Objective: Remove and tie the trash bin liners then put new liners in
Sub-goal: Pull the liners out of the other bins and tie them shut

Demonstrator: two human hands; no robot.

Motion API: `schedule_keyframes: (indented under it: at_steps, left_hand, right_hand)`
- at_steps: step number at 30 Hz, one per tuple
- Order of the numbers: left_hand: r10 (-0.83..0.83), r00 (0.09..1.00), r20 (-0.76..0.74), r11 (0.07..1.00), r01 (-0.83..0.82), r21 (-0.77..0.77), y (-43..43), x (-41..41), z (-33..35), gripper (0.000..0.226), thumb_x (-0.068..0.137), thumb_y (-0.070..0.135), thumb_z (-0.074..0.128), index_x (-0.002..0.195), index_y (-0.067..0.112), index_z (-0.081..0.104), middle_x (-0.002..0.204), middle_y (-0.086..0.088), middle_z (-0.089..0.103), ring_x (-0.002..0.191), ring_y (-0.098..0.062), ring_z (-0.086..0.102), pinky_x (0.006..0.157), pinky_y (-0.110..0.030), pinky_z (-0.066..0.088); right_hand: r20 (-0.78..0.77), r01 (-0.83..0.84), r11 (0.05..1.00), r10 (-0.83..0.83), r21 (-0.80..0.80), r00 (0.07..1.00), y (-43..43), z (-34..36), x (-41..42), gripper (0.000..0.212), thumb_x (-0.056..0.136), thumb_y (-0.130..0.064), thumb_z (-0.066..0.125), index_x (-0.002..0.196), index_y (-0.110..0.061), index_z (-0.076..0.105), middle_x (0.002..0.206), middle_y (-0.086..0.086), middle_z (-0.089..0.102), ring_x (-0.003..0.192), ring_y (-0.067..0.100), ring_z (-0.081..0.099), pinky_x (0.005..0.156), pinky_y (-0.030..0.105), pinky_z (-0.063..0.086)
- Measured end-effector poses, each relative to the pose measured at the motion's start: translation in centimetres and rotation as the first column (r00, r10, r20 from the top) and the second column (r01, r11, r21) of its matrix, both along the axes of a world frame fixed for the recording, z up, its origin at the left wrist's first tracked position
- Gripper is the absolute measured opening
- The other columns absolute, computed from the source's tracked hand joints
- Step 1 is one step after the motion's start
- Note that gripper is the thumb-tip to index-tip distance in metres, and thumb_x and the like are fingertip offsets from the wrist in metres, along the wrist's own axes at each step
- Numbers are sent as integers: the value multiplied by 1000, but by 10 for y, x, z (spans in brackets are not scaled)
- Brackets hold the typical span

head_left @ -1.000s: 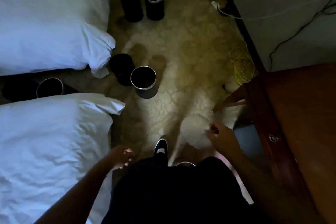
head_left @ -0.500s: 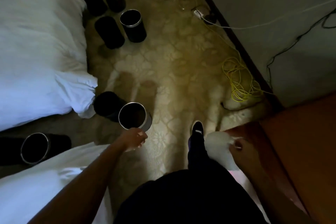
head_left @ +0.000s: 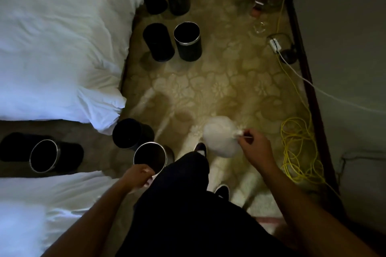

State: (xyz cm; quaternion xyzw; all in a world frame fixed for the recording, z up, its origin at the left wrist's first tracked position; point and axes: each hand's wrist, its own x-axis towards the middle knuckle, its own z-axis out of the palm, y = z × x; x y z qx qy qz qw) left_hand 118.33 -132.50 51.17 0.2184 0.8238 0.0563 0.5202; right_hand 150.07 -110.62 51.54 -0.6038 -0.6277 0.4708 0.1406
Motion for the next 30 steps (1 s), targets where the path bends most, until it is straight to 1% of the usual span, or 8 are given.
schedule_keyframes:
  at_steps: [3, 6, 10, 14, 17, 21, 25, 30]
  left_hand:
    - [5, 1000, 26, 1000, -5, -24, 58, -21, -12, 15, 97, 5, 57, 98, -4, 69, 77, -11, 67, 56, -13, 62, 45, -14, 44]
    - [-15, 999, 49, 1000, 16, -21, 136, -54, -26, 18, 97, 3, 55, 88, -3, 69, 69, -9, 63, 51, -12, 57, 46, -16, 43]
    - [-177, 980, 89, 984, 178, 4, 265, -101, -29, 26, 95, 11, 60, 70, 7, 66, 60, -4, 62, 52, -14, 56, 55, -23, 43]
    - [-339, 936, 90, 940, 334, 74, 422, -127, -19, 21, 97, 26, 62, 91, 9, 72, 79, -3, 74, 63, -11, 66, 58, -18, 49]
    - [-397, 913, 87, 912, 383, 146, 538, -136, -2, 19, 98, 28, 61, 100, 13, 71, 89, -2, 74, 76, -15, 71, 66, -23, 53]
    - [-395, 917, 48, 895, 373, 245, 671, -144, 12, 18, 101, 27, 57, 106, 14, 68, 97, -4, 72, 79, -13, 68, 61, -20, 47]
    - [-367, 930, 35, 904, 347, 249, 773, -167, 2, 21, 101, 28, 57, 107, 12, 68, 96, -5, 71, 81, -14, 68, 63, -22, 48]
    - [-297, 955, 1, 949, 295, 111, 857, -215, -6, 20, 99, 31, 59, 98, 14, 70, 88, -4, 72, 74, -13, 67, 64, -27, 54]
  right_hand:
    - [7, -40, 999, 40, 7, 999, 83, 0, -32, 11, 92, -22, 73, 96, -13, 70, 86, -3, 70, 79, 1, 64, 62, 16, 46]
    - [86, -79, 997, 78, 5, 993, 160, -4, -54, 8, 92, -24, 73, 94, -18, 67, 82, -9, 66, 76, -3, 61, 59, 11, 44]
    - [350, -114, 992, 90, 48, 932, 245, -16, -58, 7, 90, -29, 69, 91, -21, 66, 84, 0, 70, 80, 22, 68, 66, 32, 49]
    - [503, -144, 988, 99, 52, 859, 310, -17, -54, 8, 88, -21, 67, 95, -17, 68, 86, 7, 70, 80, 31, 67, 68, 36, 50]
    - [481, 6, 999, -28, 48, 876, 363, -21, -56, 16, 93, -29, 65, 94, -14, 68, 80, 6, 68, 74, 29, 65, 66, 34, 48]
    - [371, 143, 990, -135, 5, 919, 451, -37, -64, 30, 94, -47, 53, 88, -20, 67, 78, -2, 68, 74, 21, 67, 66, 36, 53]
    - [352, 140, 988, -106, -71, 930, 558, -44, -87, 10, 97, -30, 63, 93, -21, 66, 79, -3, 64, 77, 21, 64, 67, 31, 45]
    - [339, -37, 999, 47, -37, 940, 721, -26, -144, 12, 95, -34, 64, 86, -25, 63, 83, 1, 73, 77, 22, 70, 69, 35, 55]
